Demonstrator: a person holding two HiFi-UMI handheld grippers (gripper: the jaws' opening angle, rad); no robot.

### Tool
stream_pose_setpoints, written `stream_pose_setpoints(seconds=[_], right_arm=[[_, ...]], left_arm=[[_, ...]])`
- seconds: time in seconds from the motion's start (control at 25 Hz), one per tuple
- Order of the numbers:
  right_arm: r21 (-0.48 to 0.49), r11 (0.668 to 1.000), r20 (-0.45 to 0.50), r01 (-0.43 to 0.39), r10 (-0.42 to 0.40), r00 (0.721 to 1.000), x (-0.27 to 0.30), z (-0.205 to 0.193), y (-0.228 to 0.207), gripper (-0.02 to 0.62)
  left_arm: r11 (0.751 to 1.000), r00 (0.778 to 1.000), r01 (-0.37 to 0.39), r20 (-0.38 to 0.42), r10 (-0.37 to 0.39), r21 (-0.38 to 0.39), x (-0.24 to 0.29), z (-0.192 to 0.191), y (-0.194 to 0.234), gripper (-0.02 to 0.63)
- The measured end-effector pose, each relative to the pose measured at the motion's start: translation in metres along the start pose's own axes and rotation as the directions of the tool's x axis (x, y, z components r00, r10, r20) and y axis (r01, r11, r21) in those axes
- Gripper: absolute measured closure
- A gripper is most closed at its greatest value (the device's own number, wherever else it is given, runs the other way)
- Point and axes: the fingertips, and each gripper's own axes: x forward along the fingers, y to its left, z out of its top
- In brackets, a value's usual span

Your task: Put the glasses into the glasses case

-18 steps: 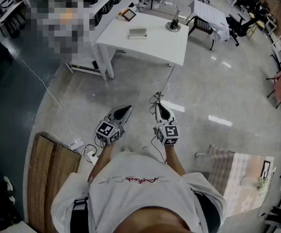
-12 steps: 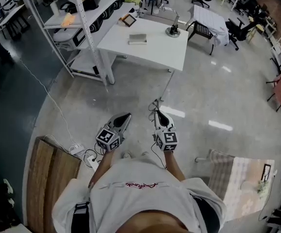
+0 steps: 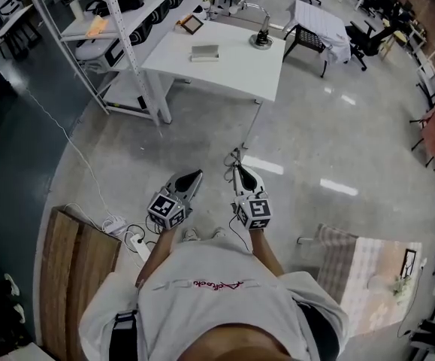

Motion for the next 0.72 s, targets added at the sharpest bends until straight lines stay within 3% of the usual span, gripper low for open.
stream_pose_setpoints(seconds=[0.72], right_arm=[[0.041,0.997,0.022,-0.062,0.062,0.998,-0.004,-0.007,-0.035,0.56]], left_arm=[[1.0,0.999,-0.016,-0.034,0.017,0.021,0.034,-0.012,-0.028,0.586]])
